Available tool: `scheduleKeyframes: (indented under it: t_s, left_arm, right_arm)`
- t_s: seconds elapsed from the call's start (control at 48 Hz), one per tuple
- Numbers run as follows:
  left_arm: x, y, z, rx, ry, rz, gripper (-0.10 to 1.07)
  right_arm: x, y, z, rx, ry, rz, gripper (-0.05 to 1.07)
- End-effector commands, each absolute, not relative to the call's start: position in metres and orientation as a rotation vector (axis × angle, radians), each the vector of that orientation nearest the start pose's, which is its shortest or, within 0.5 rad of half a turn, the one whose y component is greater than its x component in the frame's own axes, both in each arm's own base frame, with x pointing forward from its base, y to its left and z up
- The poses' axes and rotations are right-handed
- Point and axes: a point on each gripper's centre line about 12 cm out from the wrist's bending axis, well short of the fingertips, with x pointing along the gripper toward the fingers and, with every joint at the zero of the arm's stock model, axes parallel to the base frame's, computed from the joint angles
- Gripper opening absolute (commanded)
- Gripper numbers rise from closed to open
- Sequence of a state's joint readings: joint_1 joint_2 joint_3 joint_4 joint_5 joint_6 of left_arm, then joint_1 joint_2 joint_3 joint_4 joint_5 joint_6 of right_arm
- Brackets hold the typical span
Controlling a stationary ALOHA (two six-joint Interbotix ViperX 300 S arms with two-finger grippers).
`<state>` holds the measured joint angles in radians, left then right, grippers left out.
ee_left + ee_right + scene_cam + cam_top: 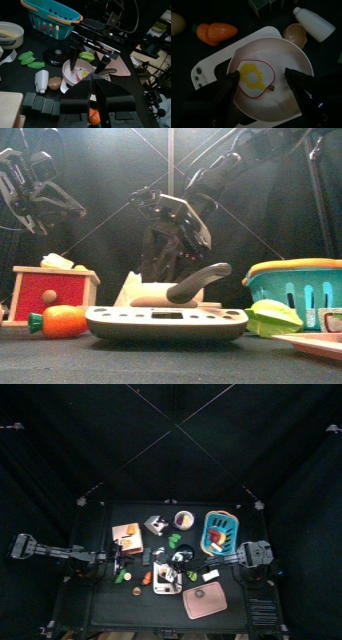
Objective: Grab apple half from basket
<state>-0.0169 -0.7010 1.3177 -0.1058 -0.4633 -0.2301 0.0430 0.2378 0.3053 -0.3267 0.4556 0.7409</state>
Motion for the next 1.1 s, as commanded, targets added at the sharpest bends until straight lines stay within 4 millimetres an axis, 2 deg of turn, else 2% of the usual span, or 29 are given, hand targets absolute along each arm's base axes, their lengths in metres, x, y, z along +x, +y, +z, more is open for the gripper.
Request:
scheduleKeyframes:
  t_s: [0.0, 0.25, 0.375, 0.562, 0.792, 0.979, 1.083]
  left_arm:
    - [0.216, 0.003, 0.206, -0.32, 0.14, 0.057, 0.49]
    - [0.221, 0.002, 0.216, -0.318, 0.116, 0.049, 0.49]
    - [0.225, 0.002, 0.225, -0.316, 0.091, 0.046, 0.49]
    - [0.232, 0.002, 0.226, -0.302, 0.093, 0.042, 0.49]
    - [0.247, 0.005, 0.214, -0.308, 0.147, 0.068, 0.49]
    - [0.255, 0.01, 0.205, -0.304, 0.185, 0.092, 0.49]
    - [0.257, 0.01, 0.2, -0.303, 0.205, 0.096, 0.49]
  right_arm:
    - [0.452, 0.001, 0.191, 0.332, 0.844, -0.288, 1.01]
    - [0.429, -0.003, 0.22, 0.352, 0.79, -0.287, 1.01]
    - [0.412, -0.011, 0.231, 0.37, 0.766, -0.301, 1.01]
    - [0.383, -0.028, 0.253, 0.388, 0.73, -0.339, 1.01]
    - [0.32, -0.072, 0.275, 0.438, 0.72, -0.502, 1.01]
    - [0.264, -0.113, 0.268, 0.519, 0.699, -0.677, 1.01]
    - [0.236, -0.132, 0.26, 0.635, 0.676, -0.78, 1.01]
